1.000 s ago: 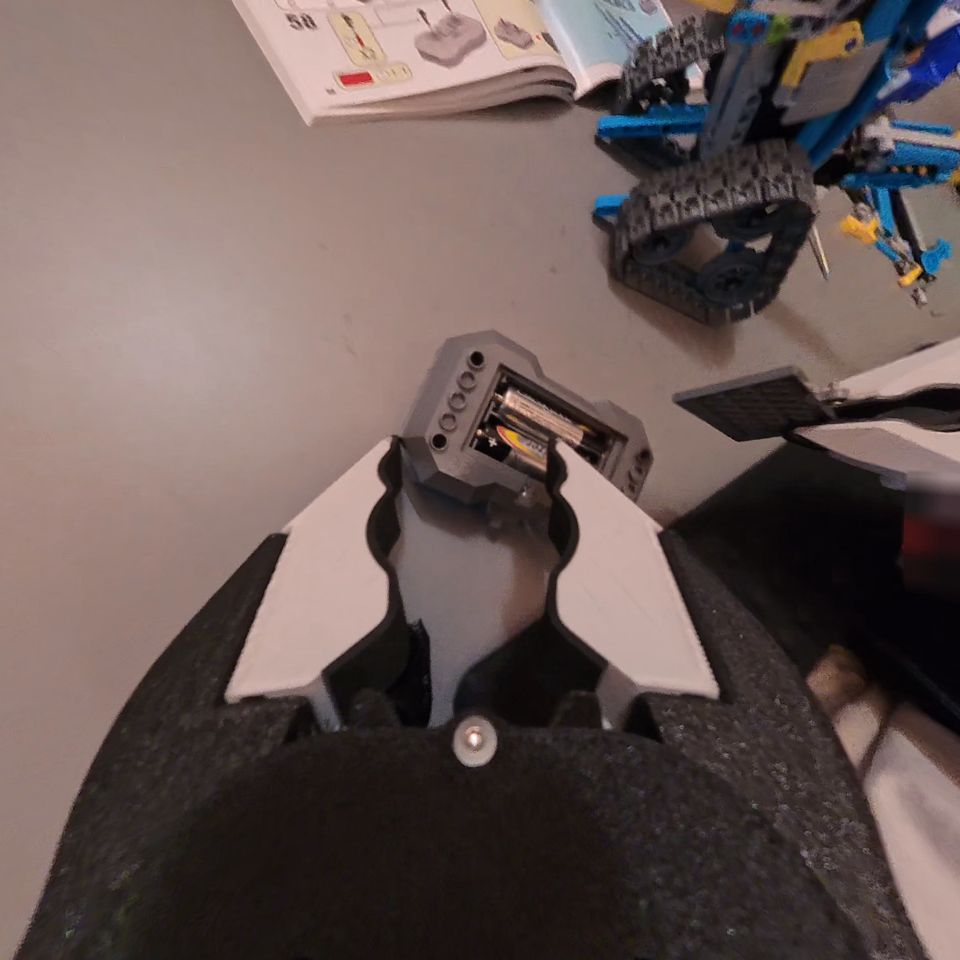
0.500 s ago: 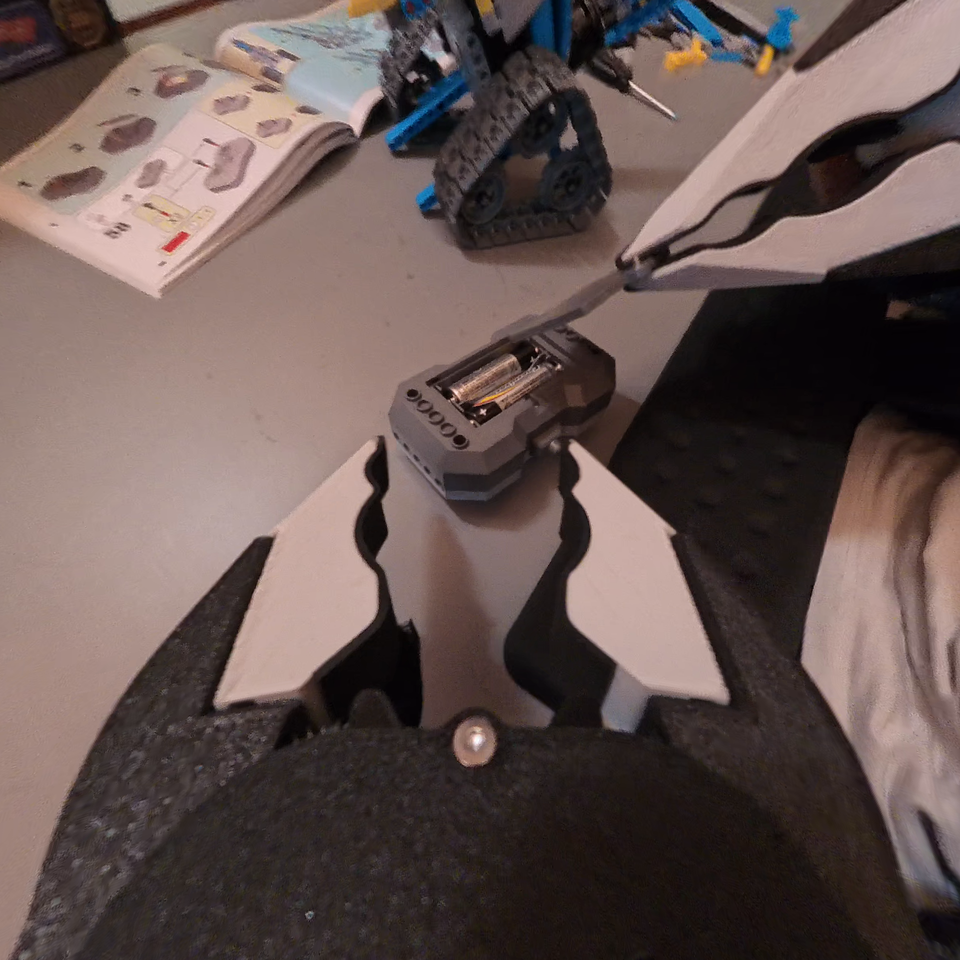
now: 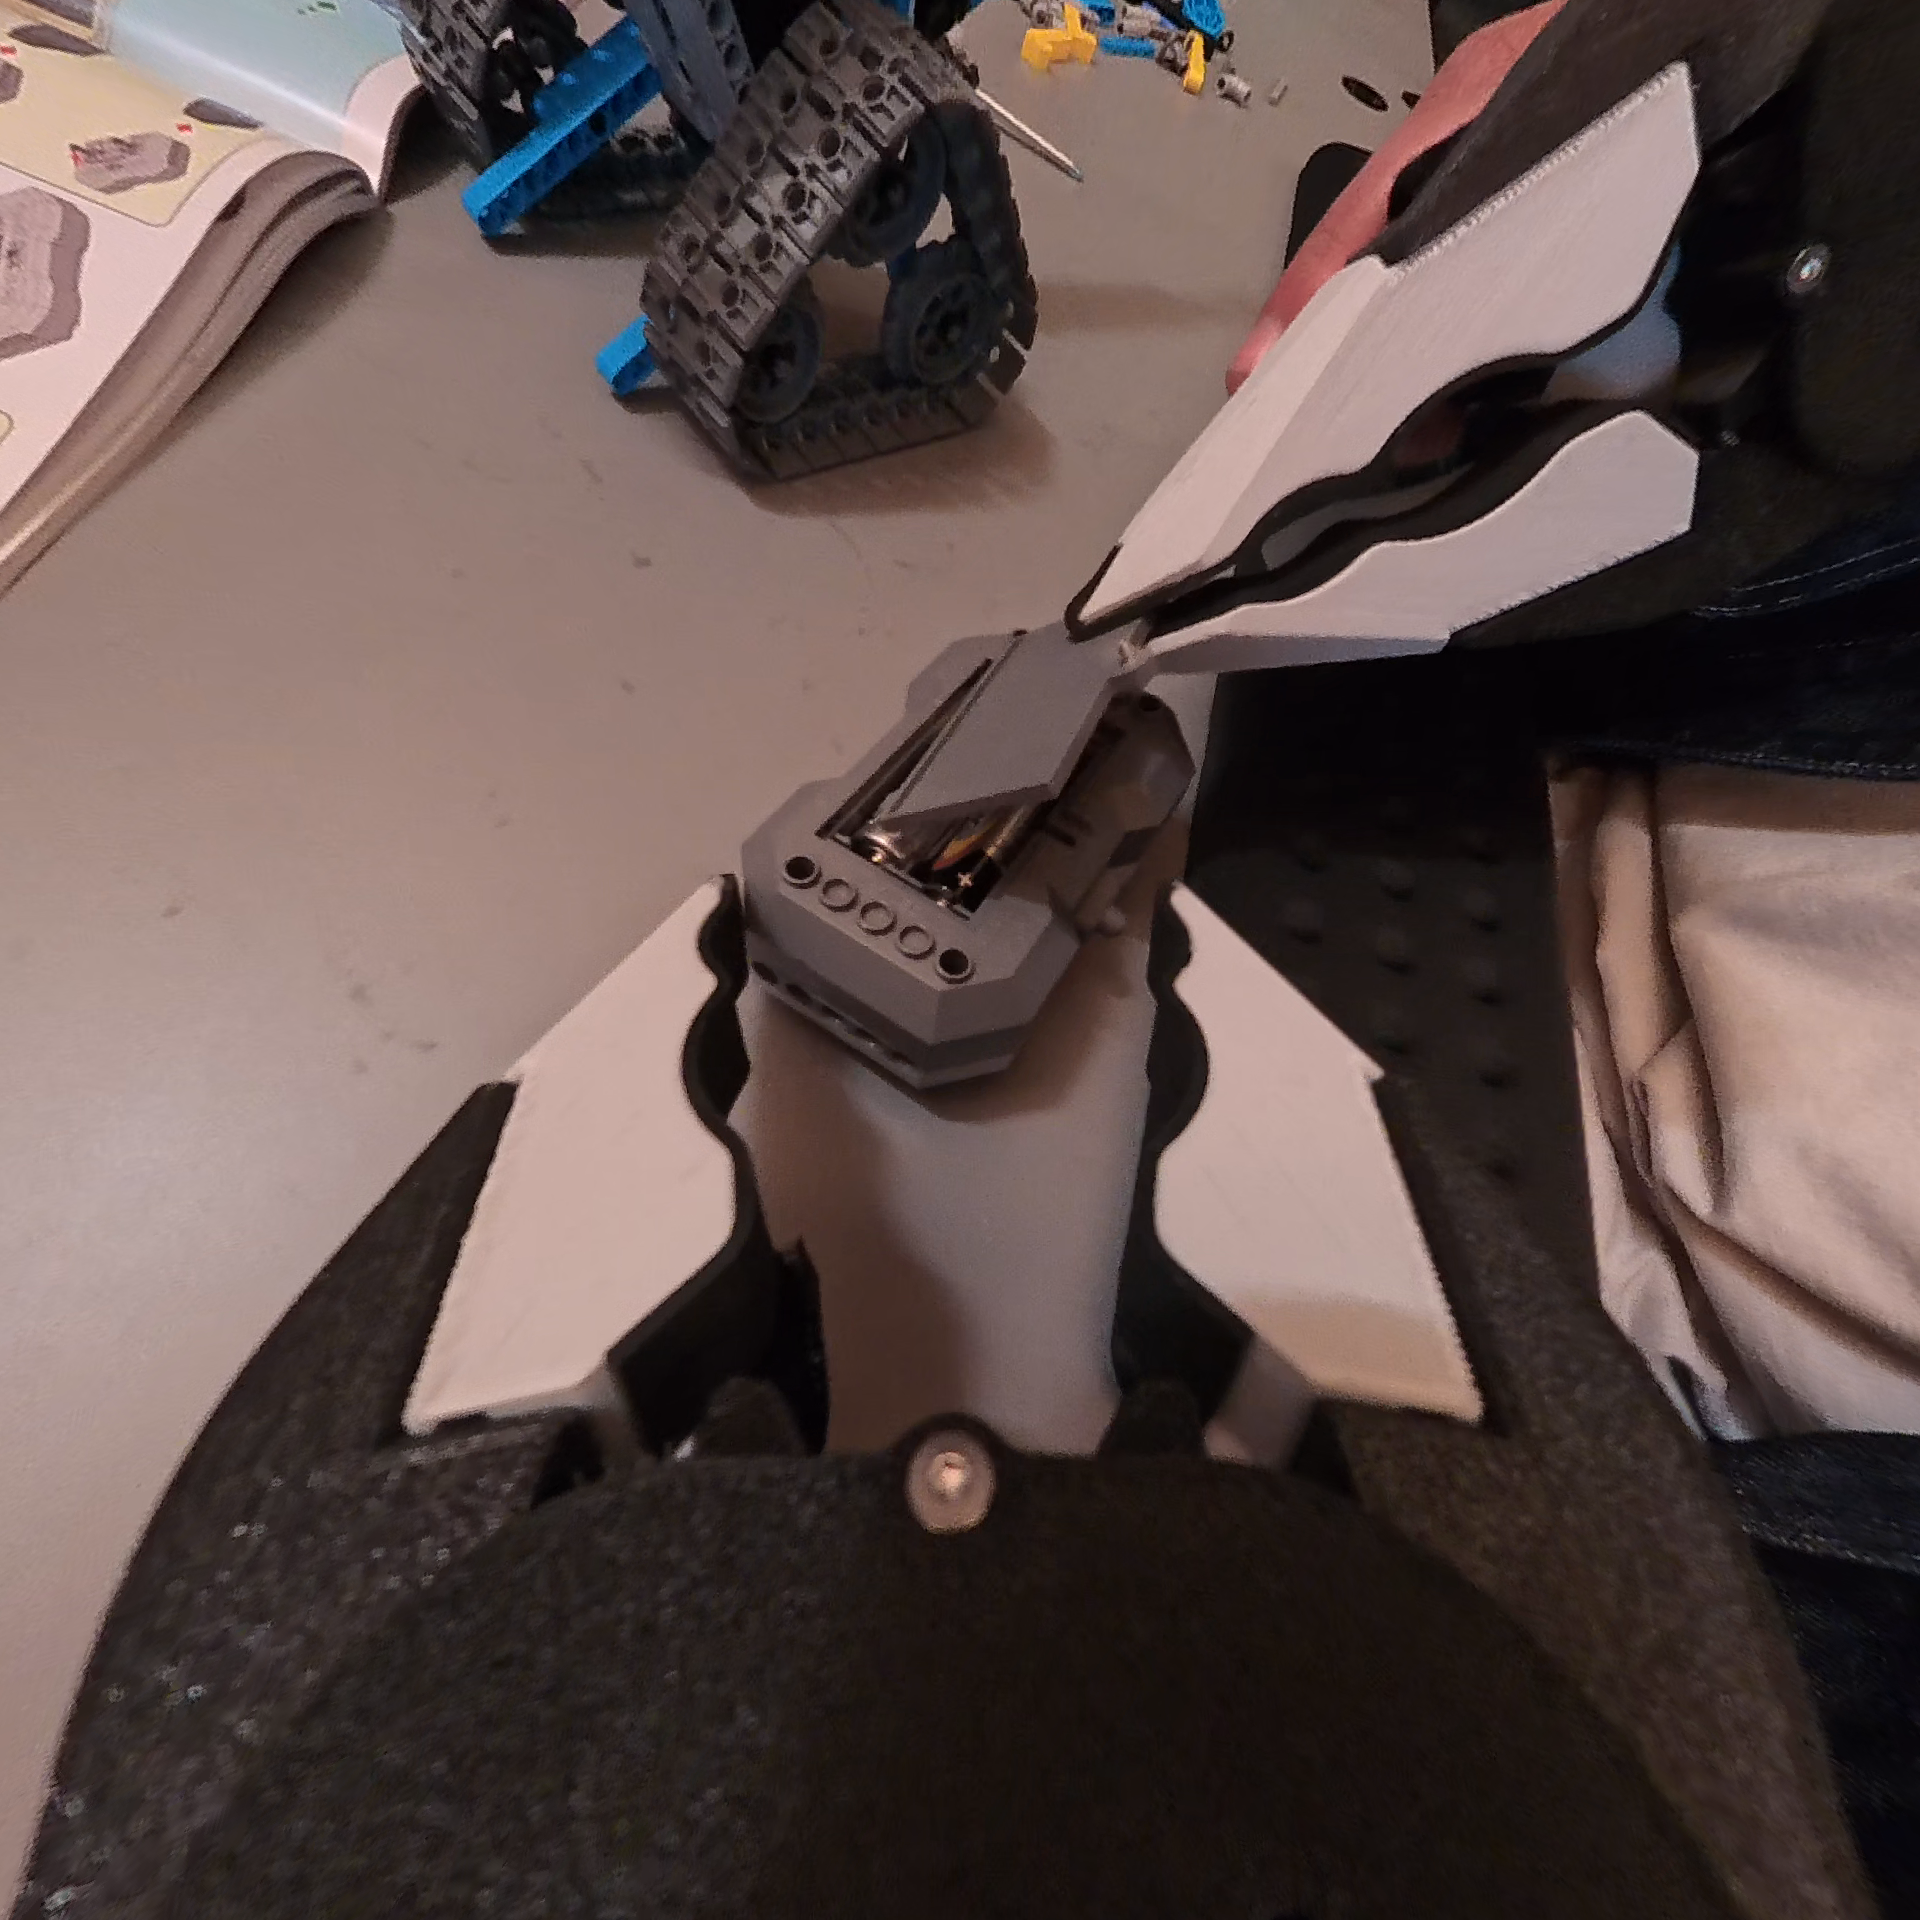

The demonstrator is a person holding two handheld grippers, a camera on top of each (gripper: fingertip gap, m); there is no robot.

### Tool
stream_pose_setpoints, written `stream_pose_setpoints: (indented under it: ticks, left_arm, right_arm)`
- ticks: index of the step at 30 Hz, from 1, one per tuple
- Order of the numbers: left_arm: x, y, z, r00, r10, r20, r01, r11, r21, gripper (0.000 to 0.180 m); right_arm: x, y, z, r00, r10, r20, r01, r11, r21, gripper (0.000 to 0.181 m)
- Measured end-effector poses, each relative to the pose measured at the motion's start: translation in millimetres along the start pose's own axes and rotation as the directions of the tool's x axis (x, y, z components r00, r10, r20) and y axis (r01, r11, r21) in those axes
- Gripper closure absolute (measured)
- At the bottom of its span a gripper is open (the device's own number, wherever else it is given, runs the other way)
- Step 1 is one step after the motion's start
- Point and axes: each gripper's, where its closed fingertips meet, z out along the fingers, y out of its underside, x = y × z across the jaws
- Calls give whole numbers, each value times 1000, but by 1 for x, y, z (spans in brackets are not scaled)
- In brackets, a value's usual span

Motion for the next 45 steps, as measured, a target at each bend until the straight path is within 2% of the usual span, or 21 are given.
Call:
stream_pose_setpoints:
  ticks: [6,15,21,33,36,38,42,45]
  left_arm:
    - [-5,2,0,1000,-6,24,6,1000,0,118]
    - [-4,4,-1,999,5,40,-6,1000,3,118]
    - [-4,4,-1,999,15,52,-15,1000,1,118]
    - [-3,7,1,997,36,71,-35,999,-16,116]
    - [-3,7,1,997,37,71,-36,999,-16,116]
    - [-3,7,1,997,38,70,-37,999,-16,116]
    - [-3,7,1,997,36,67,-35,999,-16,117]
    - [-3,7,1,997,36,66,-35,999,-16,117]
  right_arm:
    - [-2,1,8,1000,-18,12,18,999,-27,179]
    - [-4,2,5,999,-13,39,15,997,-74,179]
    - [-2,3,9,993,53,101,-39,990,-137,179]
    - [0,6,11,992,42,115,-20,982,-187,178]
    - [-5,3,11,978,113,178,-85,984,-157,175]
    - [-7,2,10,951,195,241,-163,976,-146,160]
    - [-3,3,9,894,307,326,-279,951,-133,165]
    - [-2,5,9,867,343,361,-317,939,-131,159]
